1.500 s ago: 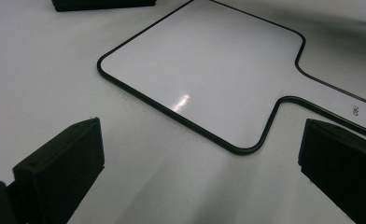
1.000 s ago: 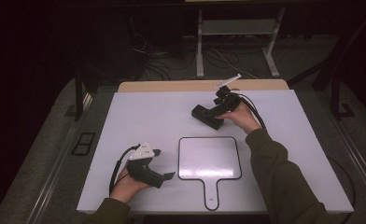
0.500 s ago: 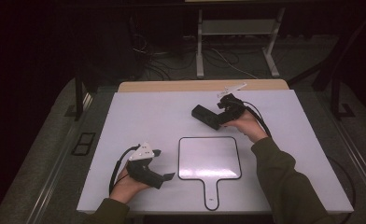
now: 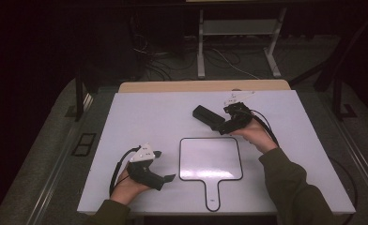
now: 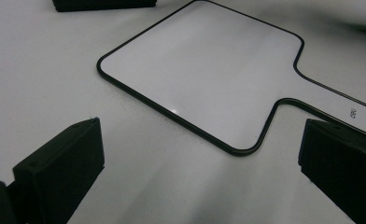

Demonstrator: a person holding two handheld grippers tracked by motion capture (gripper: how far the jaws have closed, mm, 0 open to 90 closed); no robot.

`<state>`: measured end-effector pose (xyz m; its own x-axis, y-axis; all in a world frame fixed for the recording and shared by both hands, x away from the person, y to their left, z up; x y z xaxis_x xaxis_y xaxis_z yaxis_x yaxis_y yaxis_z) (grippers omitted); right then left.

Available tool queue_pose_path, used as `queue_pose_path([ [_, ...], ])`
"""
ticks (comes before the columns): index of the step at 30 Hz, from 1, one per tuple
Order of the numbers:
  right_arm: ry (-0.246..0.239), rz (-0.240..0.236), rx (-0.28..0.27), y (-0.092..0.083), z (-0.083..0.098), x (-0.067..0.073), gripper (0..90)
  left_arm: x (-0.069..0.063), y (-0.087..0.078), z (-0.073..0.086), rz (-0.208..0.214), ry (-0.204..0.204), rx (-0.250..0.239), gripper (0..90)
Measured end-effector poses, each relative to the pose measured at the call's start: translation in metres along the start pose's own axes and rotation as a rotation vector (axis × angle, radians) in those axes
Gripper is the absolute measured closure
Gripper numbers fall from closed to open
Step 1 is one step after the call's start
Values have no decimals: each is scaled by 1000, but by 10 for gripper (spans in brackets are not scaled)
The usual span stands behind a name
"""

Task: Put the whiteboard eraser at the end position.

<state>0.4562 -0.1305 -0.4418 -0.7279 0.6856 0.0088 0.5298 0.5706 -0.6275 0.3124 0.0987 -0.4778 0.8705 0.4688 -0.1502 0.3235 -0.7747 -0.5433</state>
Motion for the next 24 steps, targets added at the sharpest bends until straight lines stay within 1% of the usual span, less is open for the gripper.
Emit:
queue_pose_path([
  [2, -7, 9, 1, -3, 4, 2, 20, 0, 0, 0, -1, -1, 0, 0],
  [5, -6, -3, -11, -9, 9, 7, 20, 0, 0, 1, -4, -1, 4, 0],
  [10, -23, 17, -29, -20, 18, 14, 20, 0, 1, 1, -4, -2, 6, 0],
  [14, -3, 24, -58, -28, 26, 18, 20, 0, 0, 2, -4, -1, 11, 0],
  [17, 13, 40, -81, -33, 31, 19, 20, 0, 1, 2, -4, -2, 15, 0],
  [19, 31, 33, -92, -36, 34, 21, 21, -1, 1, 2, -3, -4, 13, 0],
  [21, 49, 38, -96, -40, 38, 21, 21, -1, 1, 2, -3, -3, 12, 0],
  [24, 63, 49, -101, -45, 43, 22, 21, -1, 0, 2, -3, -2, 13, 0],
])
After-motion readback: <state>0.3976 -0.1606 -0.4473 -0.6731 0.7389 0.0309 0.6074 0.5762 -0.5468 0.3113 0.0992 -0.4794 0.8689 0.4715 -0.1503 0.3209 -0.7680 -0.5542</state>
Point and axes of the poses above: each handheld gripper's, and its own axes: y roughly forward along the jaws, z roughly out of its underside, x roughly to its left, the point moved 8 cm from there along y, roughly forward along the jaws, and after that the axes turned 4 degrees about z, right-handed, at the moved point
